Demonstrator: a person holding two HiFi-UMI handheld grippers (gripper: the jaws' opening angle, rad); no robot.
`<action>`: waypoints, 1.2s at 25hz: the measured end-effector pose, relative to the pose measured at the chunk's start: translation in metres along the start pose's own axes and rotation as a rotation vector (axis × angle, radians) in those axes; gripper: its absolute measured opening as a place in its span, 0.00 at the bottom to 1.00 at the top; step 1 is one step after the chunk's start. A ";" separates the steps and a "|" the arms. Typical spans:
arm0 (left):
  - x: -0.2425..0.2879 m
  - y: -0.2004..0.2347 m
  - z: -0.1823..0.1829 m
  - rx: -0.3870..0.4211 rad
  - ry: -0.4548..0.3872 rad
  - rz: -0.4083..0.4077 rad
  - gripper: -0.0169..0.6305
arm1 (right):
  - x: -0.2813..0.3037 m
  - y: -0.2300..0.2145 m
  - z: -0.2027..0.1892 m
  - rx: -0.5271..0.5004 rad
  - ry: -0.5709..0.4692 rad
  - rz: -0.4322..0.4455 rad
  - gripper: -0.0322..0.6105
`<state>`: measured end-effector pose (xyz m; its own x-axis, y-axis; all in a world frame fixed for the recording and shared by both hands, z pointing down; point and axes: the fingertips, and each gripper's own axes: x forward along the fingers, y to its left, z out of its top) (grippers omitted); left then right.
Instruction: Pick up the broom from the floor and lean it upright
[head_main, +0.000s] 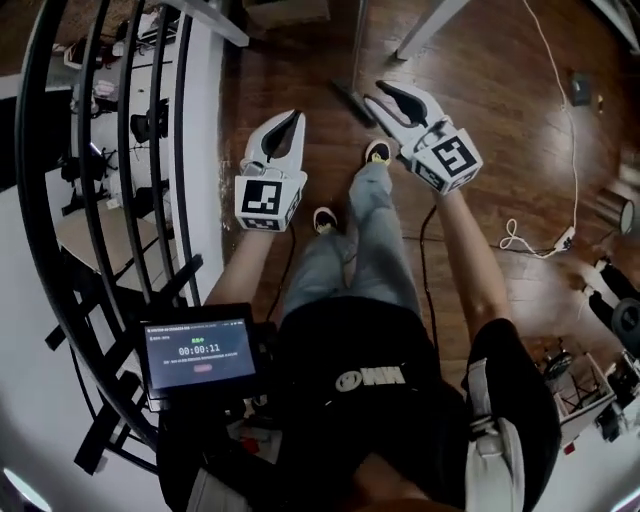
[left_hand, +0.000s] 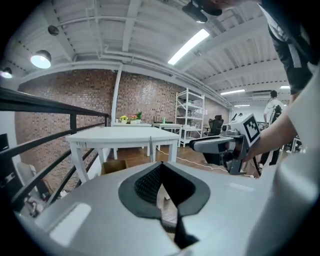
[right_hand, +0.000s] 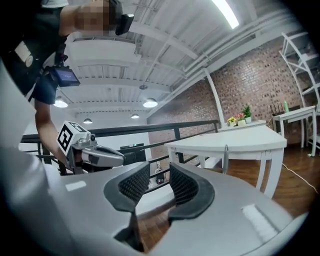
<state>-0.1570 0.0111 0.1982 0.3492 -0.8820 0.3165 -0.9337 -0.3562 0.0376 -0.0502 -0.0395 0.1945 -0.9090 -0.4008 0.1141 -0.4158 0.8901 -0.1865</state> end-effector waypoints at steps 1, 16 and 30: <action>-0.023 -0.008 0.009 0.000 -0.015 0.004 0.05 | -0.010 0.026 0.013 0.006 -0.016 0.005 0.24; -0.127 -0.103 0.075 0.068 -0.071 -0.122 0.05 | -0.116 0.159 0.060 -0.012 -0.008 -0.056 0.05; -0.240 -0.334 0.111 0.161 -0.146 -0.138 0.05 | -0.300 0.288 0.102 -0.139 -0.134 0.027 0.05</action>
<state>0.0803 0.3076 0.0047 0.4913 -0.8526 0.1780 -0.8557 -0.5107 -0.0841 0.0998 0.3150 0.0071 -0.9191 -0.3933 -0.0219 -0.3919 0.9187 -0.0497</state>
